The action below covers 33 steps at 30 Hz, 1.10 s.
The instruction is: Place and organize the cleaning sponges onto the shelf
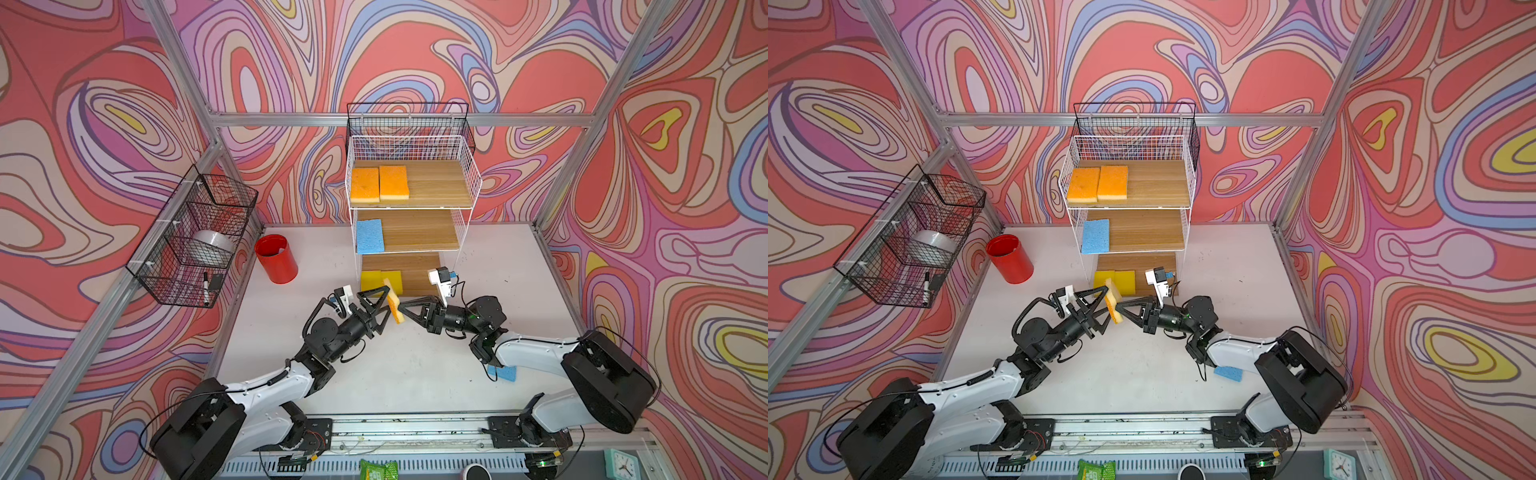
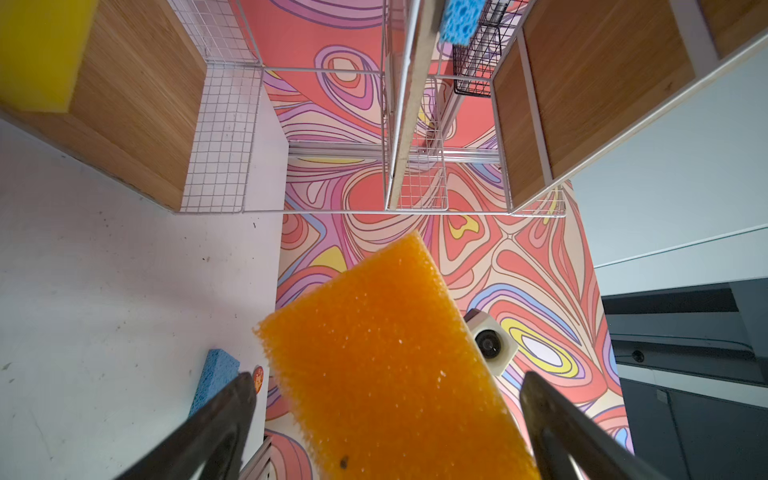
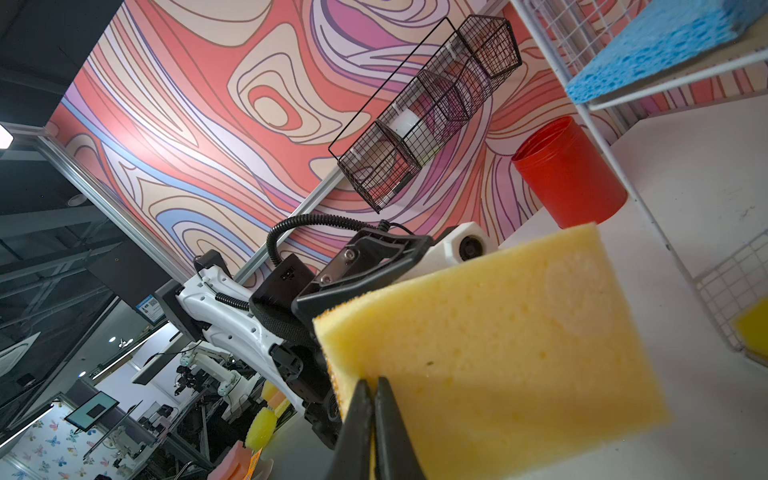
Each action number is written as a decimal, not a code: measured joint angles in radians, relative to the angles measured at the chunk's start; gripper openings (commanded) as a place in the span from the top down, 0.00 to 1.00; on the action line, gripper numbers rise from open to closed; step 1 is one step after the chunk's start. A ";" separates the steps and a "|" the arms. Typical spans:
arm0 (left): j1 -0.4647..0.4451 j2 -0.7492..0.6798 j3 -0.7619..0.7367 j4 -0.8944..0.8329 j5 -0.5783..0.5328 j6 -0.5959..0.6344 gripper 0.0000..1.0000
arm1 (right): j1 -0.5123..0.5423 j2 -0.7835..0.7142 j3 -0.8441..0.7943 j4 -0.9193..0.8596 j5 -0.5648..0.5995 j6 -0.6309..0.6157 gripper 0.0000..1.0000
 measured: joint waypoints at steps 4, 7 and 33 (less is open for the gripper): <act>-0.006 0.014 0.006 0.021 -0.006 -0.005 0.00 | 0.010 0.000 0.000 0.006 0.000 -0.010 1.00; -0.009 0.014 0.006 0.021 -0.010 -0.004 0.05 | 0.026 0.000 0.000 -0.005 0.000 -0.029 1.00; -0.009 -0.045 -0.062 -0.018 -0.056 0.085 0.52 | 0.041 -0.145 -0.037 -0.422 0.148 -0.158 0.52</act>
